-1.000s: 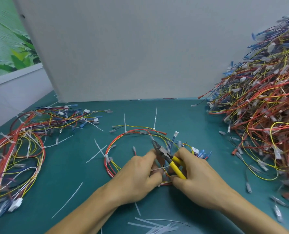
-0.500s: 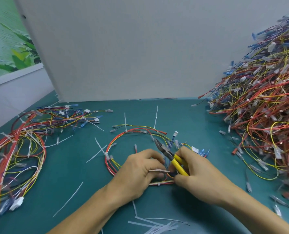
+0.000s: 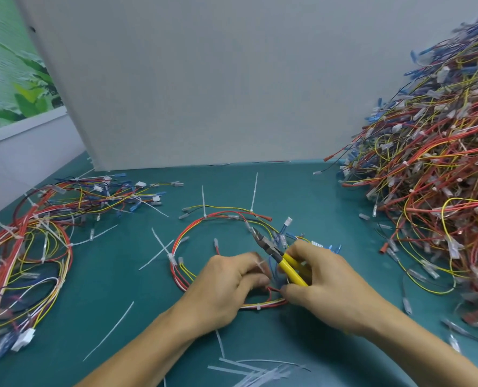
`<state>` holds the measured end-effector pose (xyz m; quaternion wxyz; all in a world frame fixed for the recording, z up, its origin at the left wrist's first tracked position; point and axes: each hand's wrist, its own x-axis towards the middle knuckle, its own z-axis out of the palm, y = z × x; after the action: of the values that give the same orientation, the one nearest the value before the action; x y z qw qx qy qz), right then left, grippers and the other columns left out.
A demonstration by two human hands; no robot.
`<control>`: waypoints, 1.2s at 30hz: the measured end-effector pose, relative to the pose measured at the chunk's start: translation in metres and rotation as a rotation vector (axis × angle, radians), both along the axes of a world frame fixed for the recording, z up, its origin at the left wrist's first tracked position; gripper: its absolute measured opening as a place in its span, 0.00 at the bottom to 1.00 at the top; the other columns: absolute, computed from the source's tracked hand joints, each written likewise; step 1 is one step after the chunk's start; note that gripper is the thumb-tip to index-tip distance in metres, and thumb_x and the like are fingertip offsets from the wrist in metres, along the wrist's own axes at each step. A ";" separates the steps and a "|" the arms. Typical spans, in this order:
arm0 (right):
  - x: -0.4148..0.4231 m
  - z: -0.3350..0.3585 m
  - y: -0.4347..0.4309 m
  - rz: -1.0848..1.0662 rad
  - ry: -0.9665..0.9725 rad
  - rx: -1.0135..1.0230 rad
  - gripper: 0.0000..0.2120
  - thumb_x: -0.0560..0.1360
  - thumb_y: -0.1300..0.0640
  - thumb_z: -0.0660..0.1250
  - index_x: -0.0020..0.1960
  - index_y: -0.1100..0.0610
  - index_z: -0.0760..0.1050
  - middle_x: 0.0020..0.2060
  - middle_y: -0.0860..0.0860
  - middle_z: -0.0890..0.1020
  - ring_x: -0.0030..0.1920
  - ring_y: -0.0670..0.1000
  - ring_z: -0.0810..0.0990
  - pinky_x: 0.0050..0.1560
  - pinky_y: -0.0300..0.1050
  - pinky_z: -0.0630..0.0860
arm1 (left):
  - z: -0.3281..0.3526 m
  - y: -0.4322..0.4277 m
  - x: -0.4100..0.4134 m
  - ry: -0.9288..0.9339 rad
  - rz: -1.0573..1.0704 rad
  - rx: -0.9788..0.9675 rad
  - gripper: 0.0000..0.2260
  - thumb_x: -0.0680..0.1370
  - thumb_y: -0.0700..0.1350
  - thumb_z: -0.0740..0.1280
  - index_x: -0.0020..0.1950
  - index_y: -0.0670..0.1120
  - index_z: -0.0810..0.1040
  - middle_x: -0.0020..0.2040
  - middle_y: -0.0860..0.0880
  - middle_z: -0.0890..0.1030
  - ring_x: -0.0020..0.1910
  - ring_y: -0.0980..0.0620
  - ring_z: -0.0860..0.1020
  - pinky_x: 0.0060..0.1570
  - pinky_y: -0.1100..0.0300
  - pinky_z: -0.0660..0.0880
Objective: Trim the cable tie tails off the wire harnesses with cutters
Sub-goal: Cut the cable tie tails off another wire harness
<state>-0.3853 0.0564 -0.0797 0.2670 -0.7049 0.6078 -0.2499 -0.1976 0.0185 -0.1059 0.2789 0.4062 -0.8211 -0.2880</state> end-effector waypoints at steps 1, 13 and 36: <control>-0.003 0.003 0.000 -0.015 0.002 -0.028 0.08 0.67 0.57 0.71 0.42 0.52 0.72 0.33 0.50 0.76 0.31 0.45 0.69 0.36 0.41 0.71 | 0.001 -0.001 0.001 -0.008 -0.001 0.013 0.03 0.77 0.42 0.67 0.44 0.47 0.78 0.38 0.57 0.82 0.40 0.60 0.79 0.47 0.61 0.75; -0.045 0.049 0.015 0.135 0.797 0.023 0.08 0.64 0.49 0.62 0.43 0.47 0.71 0.41 0.47 0.78 0.44 0.52 0.78 0.45 0.50 0.78 | 0.008 0.001 0.006 -0.006 -0.067 0.124 0.12 0.73 0.34 0.63 0.47 0.52 0.75 0.43 0.58 0.84 0.35 0.59 0.78 0.41 0.64 0.75; -0.022 0.030 0.018 0.184 0.801 -0.102 0.05 0.69 0.50 0.60 0.44 0.47 0.65 0.46 0.45 0.73 0.48 0.53 0.76 0.36 0.44 0.64 | 0.007 -0.002 0.004 -0.001 -0.031 0.064 0.07 0.80 0.43 0.64 0.42 0.45 0.77 0.38 0.53 0.81 0.40 0.54 0.77 0.48 0.57 0.73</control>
<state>-0.4069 0.0739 -0.0501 -0.0048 -0.8101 0.5850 0.0392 -0.1932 0.0161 -0.0985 0.2607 0.4021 -0.8180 -0.3182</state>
